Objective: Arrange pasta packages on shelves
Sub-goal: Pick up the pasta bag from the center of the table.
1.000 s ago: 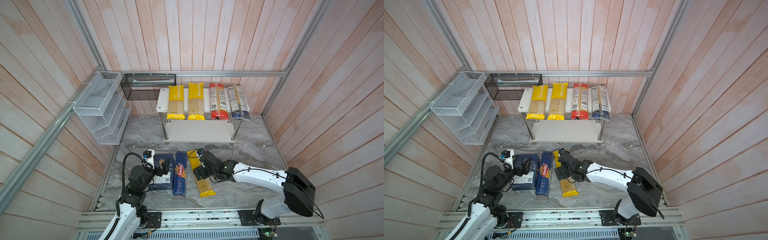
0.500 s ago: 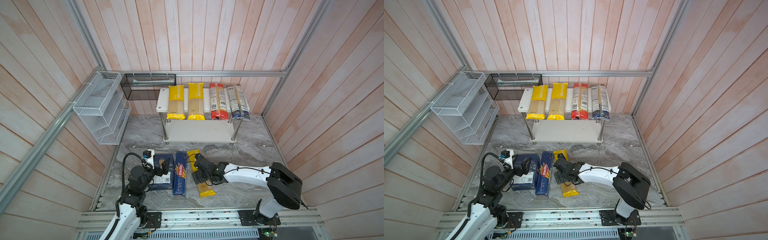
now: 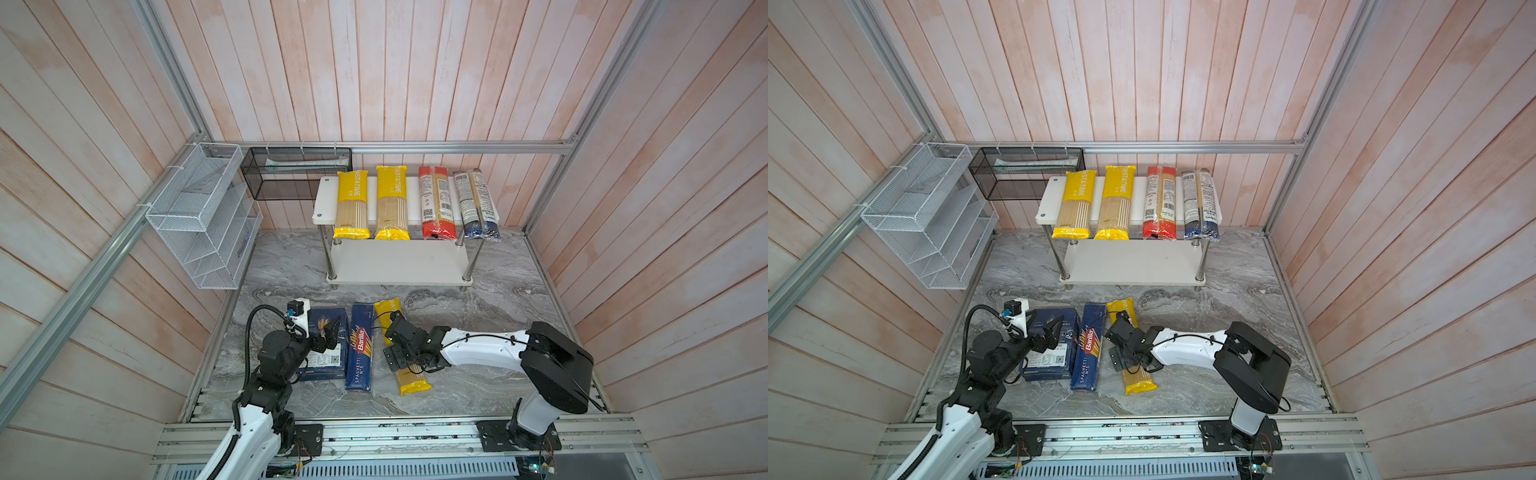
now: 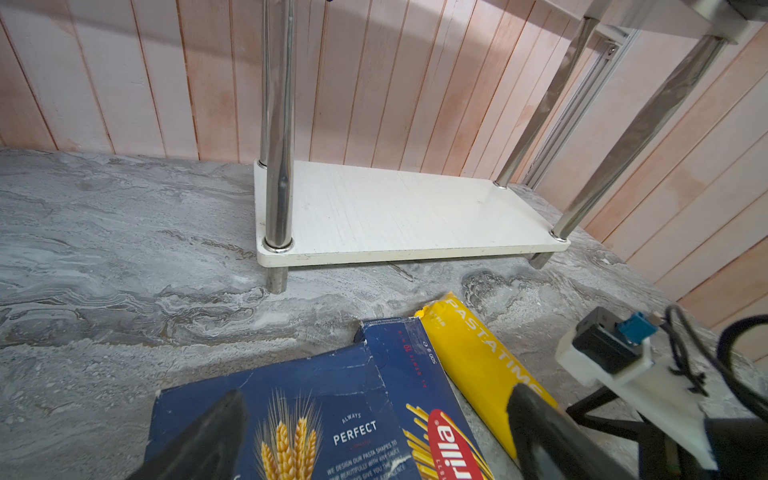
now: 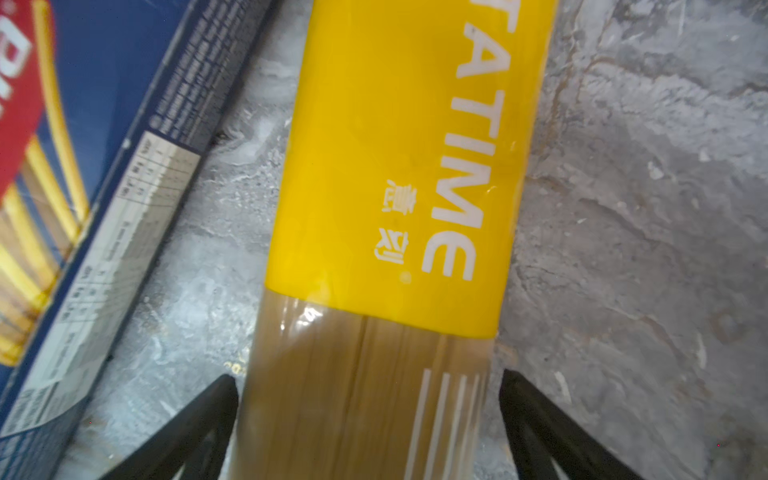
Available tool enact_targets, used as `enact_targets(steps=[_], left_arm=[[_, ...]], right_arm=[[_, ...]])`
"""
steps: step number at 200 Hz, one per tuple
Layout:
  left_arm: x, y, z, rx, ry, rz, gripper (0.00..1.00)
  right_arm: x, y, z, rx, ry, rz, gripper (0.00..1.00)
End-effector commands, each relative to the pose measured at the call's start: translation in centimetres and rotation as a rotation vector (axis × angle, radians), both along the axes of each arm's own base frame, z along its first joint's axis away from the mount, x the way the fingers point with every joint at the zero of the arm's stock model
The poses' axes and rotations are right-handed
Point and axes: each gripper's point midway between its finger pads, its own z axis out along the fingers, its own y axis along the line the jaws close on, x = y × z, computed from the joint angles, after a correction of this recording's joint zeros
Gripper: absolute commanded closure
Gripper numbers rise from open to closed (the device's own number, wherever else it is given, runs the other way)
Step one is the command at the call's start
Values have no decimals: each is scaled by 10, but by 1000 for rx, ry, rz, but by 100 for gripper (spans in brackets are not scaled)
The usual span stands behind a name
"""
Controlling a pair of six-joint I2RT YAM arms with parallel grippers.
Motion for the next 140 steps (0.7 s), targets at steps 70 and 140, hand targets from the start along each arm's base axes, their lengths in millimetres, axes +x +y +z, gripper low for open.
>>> enact_targets(steps=[70, 140], left_arm=[[1, 1, 12, 5, -44, 2, 0], [1, 2, 11, 5, -42, 6, 0]], right_arm=[[-2, 0, -14, -39, 18, -34, 2], [-6, -10, -25, -75, 30, -54, 2]])
